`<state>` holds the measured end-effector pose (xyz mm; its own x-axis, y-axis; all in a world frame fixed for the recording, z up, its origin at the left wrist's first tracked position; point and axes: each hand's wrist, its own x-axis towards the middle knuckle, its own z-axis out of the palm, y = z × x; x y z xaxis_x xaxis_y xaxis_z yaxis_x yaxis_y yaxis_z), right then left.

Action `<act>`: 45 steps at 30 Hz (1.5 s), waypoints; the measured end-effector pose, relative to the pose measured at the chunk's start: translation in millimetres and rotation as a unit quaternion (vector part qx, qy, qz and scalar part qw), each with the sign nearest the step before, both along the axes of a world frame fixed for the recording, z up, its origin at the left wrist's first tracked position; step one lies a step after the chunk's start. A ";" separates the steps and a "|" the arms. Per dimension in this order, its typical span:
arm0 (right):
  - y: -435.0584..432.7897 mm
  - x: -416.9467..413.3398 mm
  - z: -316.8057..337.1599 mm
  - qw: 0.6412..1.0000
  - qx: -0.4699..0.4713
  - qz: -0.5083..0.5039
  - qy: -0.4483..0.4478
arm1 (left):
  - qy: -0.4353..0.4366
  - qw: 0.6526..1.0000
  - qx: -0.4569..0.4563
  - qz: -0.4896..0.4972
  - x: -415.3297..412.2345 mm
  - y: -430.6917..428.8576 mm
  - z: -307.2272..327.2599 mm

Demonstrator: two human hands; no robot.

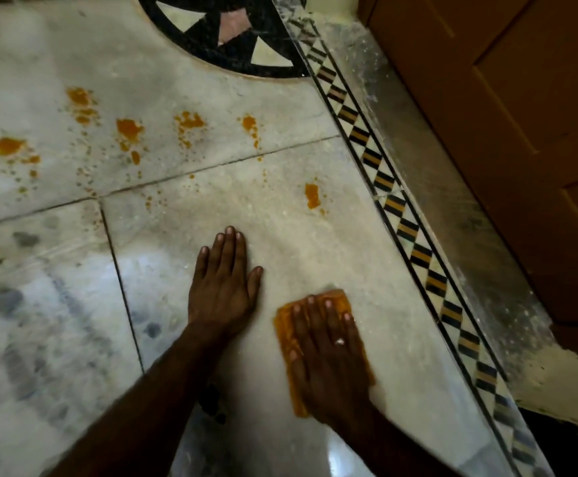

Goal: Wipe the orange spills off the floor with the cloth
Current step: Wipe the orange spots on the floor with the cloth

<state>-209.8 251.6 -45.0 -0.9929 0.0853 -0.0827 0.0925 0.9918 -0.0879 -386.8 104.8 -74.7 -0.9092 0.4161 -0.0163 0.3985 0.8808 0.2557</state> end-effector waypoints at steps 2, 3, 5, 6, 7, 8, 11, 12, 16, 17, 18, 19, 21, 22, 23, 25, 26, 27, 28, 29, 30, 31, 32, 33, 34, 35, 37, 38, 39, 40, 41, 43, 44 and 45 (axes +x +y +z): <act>7.9 -47.3 -2.6 0.999 -0.008 0.053 0.012 | 0.005 1.000 -0.004 -0.022 -15.8 -0.5 -0.1; 16.4 -72.8 -4.3 0.998 -0.005 0.065 0.010 | 0.004 0.999 -0.008 -0.036 -23.7 -1.1 -0.1; 41.5 -124.3 -6.9 0.999 0.002 0.049 0.002 | 0.009 0.998 -0.015 -0.055 -37.1 -4.1 -0.9; 56.6 -145.2 -5.6 1.000 0.004 0.025 -0.003 | 0.012 0.998 -0.017 -0.055 -43.3 -5.4 -1.1; 71.3 -158.0 -4.8 1.000 0.005 -0.003 -0.012 | 0.011 0.999 -0.014 -0.049 -47.5 -7.0 -1.1; 83.0 -163.3 -3.8 0.999 0.004 -0.034 -0.018 | 0.008 0.999 -0.012 -0.039 -50.2 -9.0 -1.3; 88.7 -142.3 -5.9 0.986 0.005 -0.167 -0.015 | 0.019 0.999 -0.015 -0.027 -54.0 -10.5 0.0; 75.8 -128.0 -6.8 0.978 0.017 -0.209 -0.001 | 0.026 0.999 -0.011 -0.024 -53.9 -9.7 1.6; 12.1 -106.7 -9.7 0.988 0.014 -0.146 0.047 | 0.039 0.999 0.018 -0.013 -50.6 -7.8 5.8; 5.3 -118.4 -11.4 0.995 0.003 -0.084 0.049 | 0.040 0.999 0.018 -0.014 -50.1 -8.8 5.4; 3.8 -136.4 -12.4 0.998 -0.001 -0.022 0.058 | 0.044 0.999 0.016 -0.018 -49.6 -9.6 4.5; 6.5 -159.6 -13.3 0.998 -0.003 0.034 0.061 | 0.050 0.998 0.014 -0.027 -50.2 -10.7 3.9; 18.3 -205.6 -16.8 0.994 -0.001 0.097 0.058 | 0.057 0.998 0.013 -0.037 -50.9 -12.0 3.0; 27.0 -225.3 -18.5 0.994 -0.003 0.093 0.055 | 0.052 0.998 0.011 -0.036 -51.3 -11.9 3.3; 37.8 -241.4 -19.0 0.996 -0.004 0.072 0.054 | 0.046 0.998 0.009 -0.032 -51.9 -11.3 3.9; 58.0 -258.3 -15.1 0.999 -0.008 0.013 0.036 | 0.035 0.999 0.004 -0.029 -52.0 -11.3 5.2; 67.0 -257.1 -12.8 1.000 -0.005 -0.017 0.024 | 0.032 0.999 0.000 -0.028 -51.8 -11.2 5.4; 74.0 -251.1 -12.0 0.999 -0.003 -0.043 0.017 | 0.030 0.999 -0.004 -0.029 -51.9 -11.1 5.1; 79.3 -241.0 -11.7 0.997 -0.006 -0.076 0.011 | 0.030 0.999 -0.007 -0.028 -52.2 -11.0 5.4; 80.3 -226.5 -11.2 0.993 -0.009 -0.116 0.005 | 0.030 0.999 -0.007 -0.026 -51.9 -10.9 4.9; 75.5 -209.6 -10.7 0.988 -0.007 -0.155 0.010 | 0.031 0.999 -0.006 -0.024 -52.0 -10.6 5.1; 64.5 -191.0 -10.8 0.984 0.005 -0.180 0.018 | 0.030 0.999 -0.004 -0.022 -51.6 -10.4 4.6; 47.9 -173.8 -10.3 0.983 0.015 -0.179 0.022 | 0.030 0.999 -0.001 -0.020 -51.4 -9.7 4.7; 28.9 -161.3 -10.3 0.988 0.018 -0.149 0.024 | 0.029 0.999 0.001 -0.020 -51.3 -9.1 5.0; 11.5 -155.9 -10.2 0.995 0.009 -0.098 0.023 | 0.030 0.999 0.003 -0.021 -51.3 -8.9 5.0; -0.7 -159.8 -10.7 0.999 -0.004 -0.036 0.024 | 0.034 0.999 0.005 -0.022 -51.0 -9.3 4.8; -1.5 -194.9 -12.3 0.998 -0.022 0.057 0.035 | 0.043 0.999 0.011 -0.023 -50.8 -10.5 4.2; 5.3 -217.8 -13.2 0.997 -0.025 0.068 0.035 | 0.045 0.999 0.013 -0.020 -51.3 -10.6 4.2; 15.0 -238.1 -13.5 0.998 -0.024 0.058 0.031 | 0.043 0.999 0.015 -0.018 -50.6 -11.6 4.4; 28.2 -254.3 -11.9 0.999 -0.020 0.033 0.024 | 0.039 0.999 0.019 -0.018 -50.7 -11.5 5.3; 42.3 -264.7 -7.0 1.000 -0.020 0.009 0.004 | 0.036 0.999 0.023 -0.017 -50.1 -11.9 6.4; 69.8 -271.6 0.1 0.999 -0.021 -0.034 -0.027 | 0.031 0.999 0.023 -0.018 -50.5 -11.6 7.6; 80.0 -267.5 1.1 0.997 -0.023 -0.061 -0.040 | 0.029 0.999 0.024 -0.018 -50.5 -11.5 7.7; 86.6 -260.5 2.5 0.994 -0.024 -0.091 -0.051 | 0.027 0.999 0.024 -0.018 -51.1 -11.5 7.3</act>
